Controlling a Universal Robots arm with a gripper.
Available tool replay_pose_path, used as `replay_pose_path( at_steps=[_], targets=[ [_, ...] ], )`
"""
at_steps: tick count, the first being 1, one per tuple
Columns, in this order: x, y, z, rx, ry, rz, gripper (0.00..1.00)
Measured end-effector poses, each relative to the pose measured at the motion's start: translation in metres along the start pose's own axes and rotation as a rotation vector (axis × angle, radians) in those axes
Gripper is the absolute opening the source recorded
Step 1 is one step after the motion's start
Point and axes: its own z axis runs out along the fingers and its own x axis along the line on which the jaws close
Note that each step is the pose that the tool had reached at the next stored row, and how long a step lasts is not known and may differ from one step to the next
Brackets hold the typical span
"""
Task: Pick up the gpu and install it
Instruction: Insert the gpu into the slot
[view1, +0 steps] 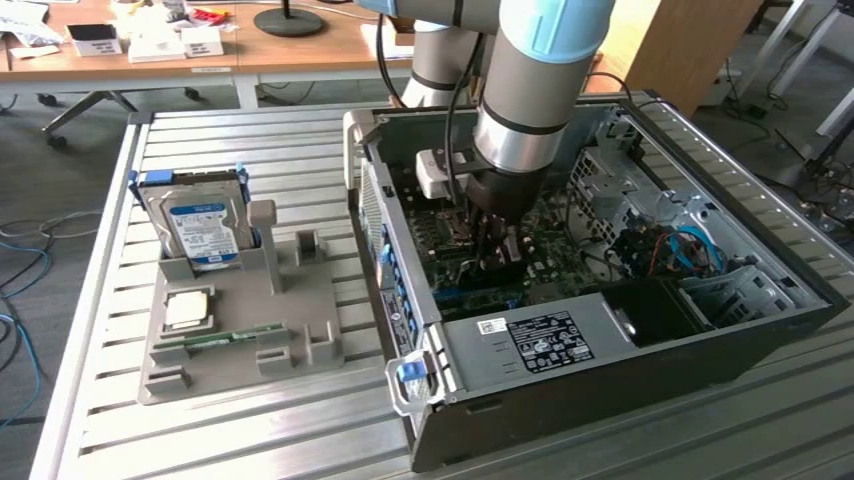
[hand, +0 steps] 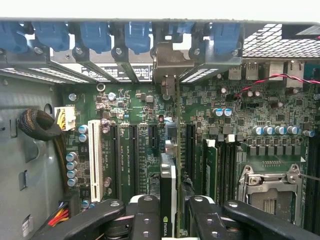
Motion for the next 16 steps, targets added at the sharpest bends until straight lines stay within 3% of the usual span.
replay_pose_path(
  at_steps=[16],
  targets=[
    [-0.0016, 0.0001, 0.0, 0.0, 0.0002, 0.0, 0.27]
  ],
)
